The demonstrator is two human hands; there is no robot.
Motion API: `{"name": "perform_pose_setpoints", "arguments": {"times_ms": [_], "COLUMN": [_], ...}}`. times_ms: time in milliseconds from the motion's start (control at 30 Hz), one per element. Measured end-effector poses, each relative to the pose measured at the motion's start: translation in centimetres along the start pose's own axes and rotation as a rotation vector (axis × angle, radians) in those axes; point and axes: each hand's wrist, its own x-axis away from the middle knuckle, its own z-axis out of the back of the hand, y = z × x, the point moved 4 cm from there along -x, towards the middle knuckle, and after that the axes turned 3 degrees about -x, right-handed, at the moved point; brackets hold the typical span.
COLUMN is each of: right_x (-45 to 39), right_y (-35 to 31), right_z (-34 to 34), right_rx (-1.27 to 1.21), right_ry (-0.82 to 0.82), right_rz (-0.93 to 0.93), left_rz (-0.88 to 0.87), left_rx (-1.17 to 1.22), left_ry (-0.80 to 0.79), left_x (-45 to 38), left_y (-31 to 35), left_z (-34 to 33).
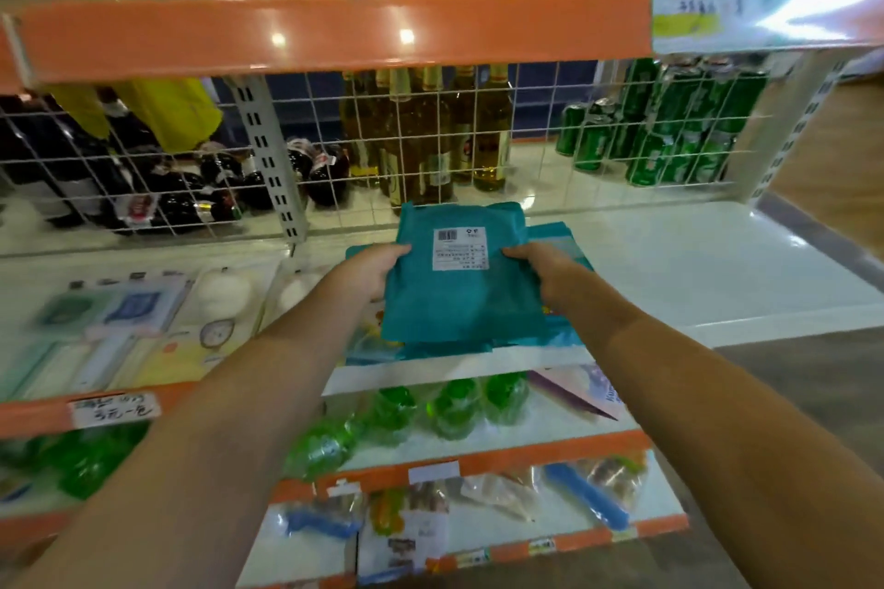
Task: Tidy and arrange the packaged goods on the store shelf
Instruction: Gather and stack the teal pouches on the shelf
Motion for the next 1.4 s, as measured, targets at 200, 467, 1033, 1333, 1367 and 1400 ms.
{"name": "perform_pose_setpoints", "arguments": {"times_ms": [200,467,1033,1333,1367,1400], "right_x": [0.1,1.2,3.0,4.6,4.7,4.7], "right_y": [0.4,-0.8,-2.6,-5.2,-5.3,-5.5], "right_z": [-1.2,-2.0,-2.2,-3.4,-3.7,-3.9], "right_rx": [0.006,0.075,0.157,0.205,0.245,0.297], "right_ry": [-0.052,-0.016,-0.018,0.054,0.077,0.102], "right_rz": [0.010,0.046,0.321,0.624,0.650,0.675], "left_rz": [-0.019,-0.050,-0.139,-0.118,-0.114,-0.110], "left_rx": [-0.035,-0.103,-0.132,-0.076,-0.068,-0.061], "left_ry": [0.016,-0.053,-0.007,0.099,0.100,0.101], "left_x": [1.7,3.3,4.6,3.8,3.9,3.9], "left_y": [0.0,1.8,2.3,2.5,2.5,2.5], "left_z": [1.6,3.2,3.8,6.1,6.1,6.1]}}
